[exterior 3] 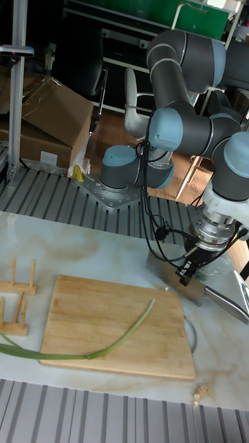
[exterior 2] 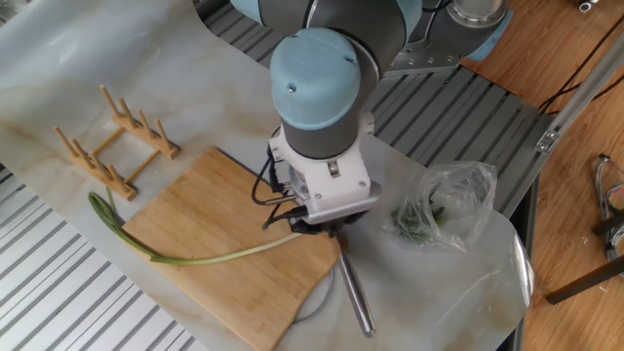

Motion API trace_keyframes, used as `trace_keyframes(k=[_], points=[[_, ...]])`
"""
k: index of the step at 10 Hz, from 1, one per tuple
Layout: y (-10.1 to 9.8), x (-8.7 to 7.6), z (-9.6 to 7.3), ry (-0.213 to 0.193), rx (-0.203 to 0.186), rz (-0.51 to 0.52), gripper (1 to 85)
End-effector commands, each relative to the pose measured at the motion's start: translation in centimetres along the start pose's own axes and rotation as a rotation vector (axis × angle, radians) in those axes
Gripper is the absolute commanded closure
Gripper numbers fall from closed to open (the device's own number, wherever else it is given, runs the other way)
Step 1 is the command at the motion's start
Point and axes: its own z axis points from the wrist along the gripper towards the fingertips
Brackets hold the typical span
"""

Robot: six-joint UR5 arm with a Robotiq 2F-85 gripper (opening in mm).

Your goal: Chop the green garlic

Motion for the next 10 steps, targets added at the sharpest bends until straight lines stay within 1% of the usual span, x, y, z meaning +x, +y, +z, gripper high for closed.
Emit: trace_keyframes(k=[1, 3, 4, 6, 7, 8, 10], points=[[1.9, -0.4, -0.3, -0.011, -0.048, 0.098, 84.3], [2.3, -0.2, -0.7, -0.006, -0.054, 0.105, 84.3], [2.2, 0.0, -1.0, 0.000, -0.046, 0.106, 84.3], [2.0, -0.2, -1.6, -0.014, -0.039, 0.157, 84.3], [1.2, 0.5, -2.2, 0.009, -0.018, 0.162, 84.3], [-0.1, 1.7, -2.9, 0.051, 0.021, 0.135, 84.3], [-0.1, 3.1, -4.0, 0.092, 0.016, 0.126, 84.3]])
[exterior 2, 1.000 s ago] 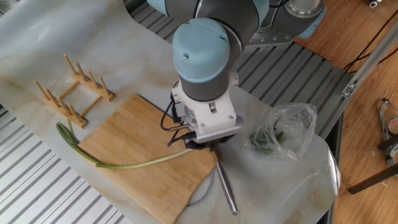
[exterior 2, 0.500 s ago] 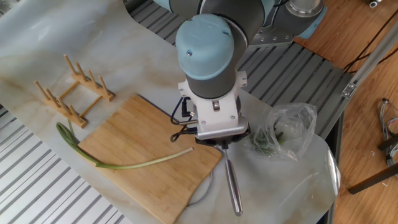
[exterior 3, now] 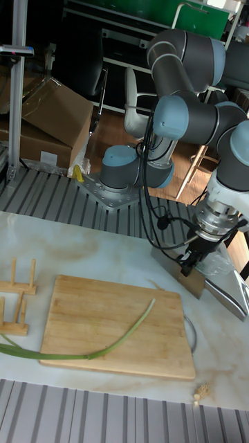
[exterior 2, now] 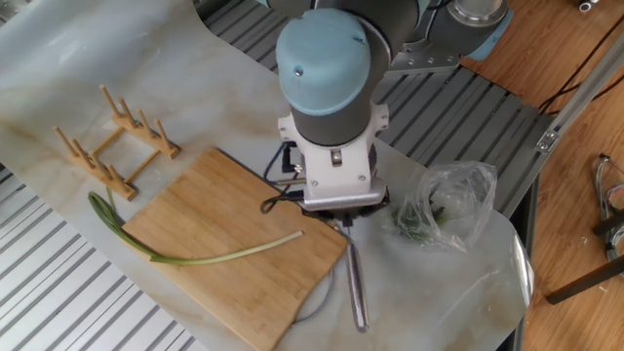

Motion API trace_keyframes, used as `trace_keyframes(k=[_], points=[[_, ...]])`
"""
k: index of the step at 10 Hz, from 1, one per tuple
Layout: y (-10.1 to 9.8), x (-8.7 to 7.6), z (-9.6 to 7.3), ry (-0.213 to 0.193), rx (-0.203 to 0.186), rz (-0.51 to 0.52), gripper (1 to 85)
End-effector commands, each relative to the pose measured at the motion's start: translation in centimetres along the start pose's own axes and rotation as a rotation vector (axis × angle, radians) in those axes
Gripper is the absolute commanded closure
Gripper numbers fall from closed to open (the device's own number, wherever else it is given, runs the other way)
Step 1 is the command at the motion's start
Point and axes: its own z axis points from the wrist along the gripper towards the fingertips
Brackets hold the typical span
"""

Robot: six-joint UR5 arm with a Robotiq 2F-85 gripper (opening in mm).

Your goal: Chop the green garlic

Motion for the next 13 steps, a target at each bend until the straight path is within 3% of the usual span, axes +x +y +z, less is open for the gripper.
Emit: trace_keyframes(k=[1, 2, 4, 6, 7, 11, 12, 13], points=[[-1.4, 2.6, -2.1, 0.072, 0.036, -0.022, 84.3], [-2.3, 3.7, -2.7, 0.087, 0.078, -0.005, 84.3], [-2.4, 3.7, -3.4, 0.033, 0.086, 0.154, 84.3], [-5.1, 5.8, -3.8, 0.079, 0.184, 0.271, 84.3], [-5.8, 6.4, -3.8, 0.089, 0.200, 0.281, 84.3], [-8.1, 7.3, -3.9, 0.079, 0.196, 0.263, 84.3], [-8.7, 7.9, -4.2, 0.093, 0.206, 0.233, 84.3], [-9.5, 8.9, -4.7, 0.132, 0.232, 0.159, 84.3]])
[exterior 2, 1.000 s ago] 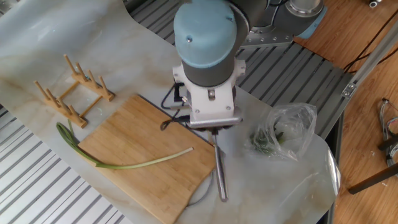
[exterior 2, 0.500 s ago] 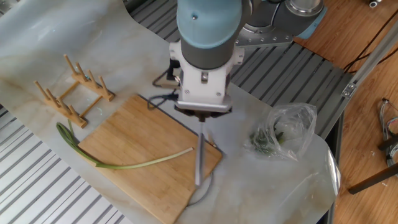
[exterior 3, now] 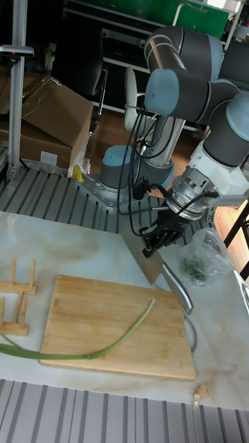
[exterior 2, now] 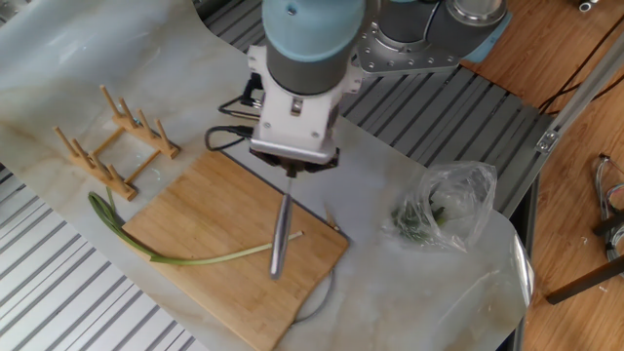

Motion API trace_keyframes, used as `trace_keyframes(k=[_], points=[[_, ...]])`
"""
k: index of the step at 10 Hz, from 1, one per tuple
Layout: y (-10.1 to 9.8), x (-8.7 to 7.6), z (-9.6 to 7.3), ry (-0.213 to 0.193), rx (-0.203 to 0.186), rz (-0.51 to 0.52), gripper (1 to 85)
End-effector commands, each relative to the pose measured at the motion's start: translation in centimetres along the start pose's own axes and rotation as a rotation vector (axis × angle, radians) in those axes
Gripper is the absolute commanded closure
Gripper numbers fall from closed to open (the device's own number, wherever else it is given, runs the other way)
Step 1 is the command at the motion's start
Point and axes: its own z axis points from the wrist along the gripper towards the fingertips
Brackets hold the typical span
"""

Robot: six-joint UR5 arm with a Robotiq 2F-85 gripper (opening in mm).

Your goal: Chop the green garlic

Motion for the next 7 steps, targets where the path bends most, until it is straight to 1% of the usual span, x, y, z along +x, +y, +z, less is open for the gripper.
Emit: trace_keyframes(k=[1, 2, 4, 5, 7], points=[[-2.4, 1.5, -0.2, 0.031, 0.038, -0.102, 84.3], [-2.9, 1.4, 0.1, 0.022, 0.042, -0.108, 84.3], [-4.0, 1.4, 0.7, -0.005, 0.014, -0.109, 84.3], [-4.6, 1.5, 0.6, -0.007, 0.007, -0.125, 84.3], [-4.9, 1.3, 0.5, -0.019, -0.001, -0.139, 84.3]])
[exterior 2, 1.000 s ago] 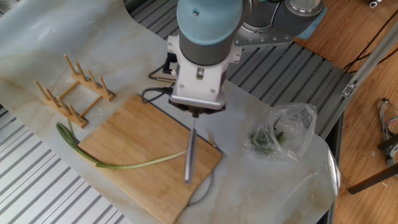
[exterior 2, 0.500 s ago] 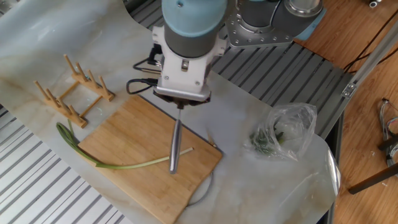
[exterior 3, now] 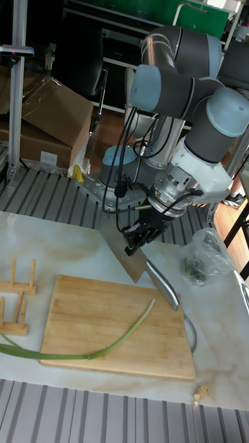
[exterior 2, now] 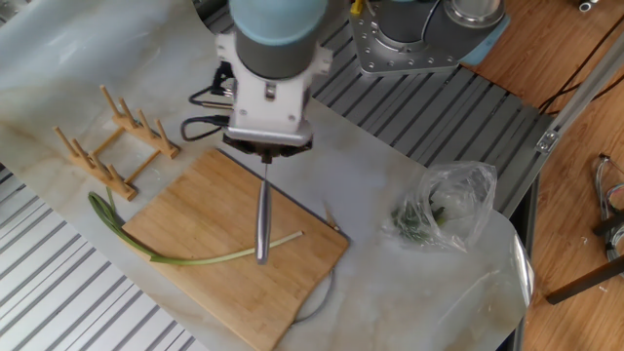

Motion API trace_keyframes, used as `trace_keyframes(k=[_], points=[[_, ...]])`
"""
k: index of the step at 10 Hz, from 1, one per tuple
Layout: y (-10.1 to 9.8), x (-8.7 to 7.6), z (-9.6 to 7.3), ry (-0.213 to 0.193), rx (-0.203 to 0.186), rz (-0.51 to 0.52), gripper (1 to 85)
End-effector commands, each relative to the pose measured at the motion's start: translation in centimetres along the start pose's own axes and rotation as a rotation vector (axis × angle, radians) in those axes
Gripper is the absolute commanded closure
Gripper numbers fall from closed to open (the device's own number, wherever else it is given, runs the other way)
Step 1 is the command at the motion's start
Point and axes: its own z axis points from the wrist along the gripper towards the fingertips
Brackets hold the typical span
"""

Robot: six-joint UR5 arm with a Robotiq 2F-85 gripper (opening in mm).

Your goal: Chop the green garlic

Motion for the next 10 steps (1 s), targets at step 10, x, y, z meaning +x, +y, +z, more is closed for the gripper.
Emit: trace_keyframes(k=[10], points=[[0.0, -7.6, 1.0, -0.203, -0.089, -0.135, 84.3]])
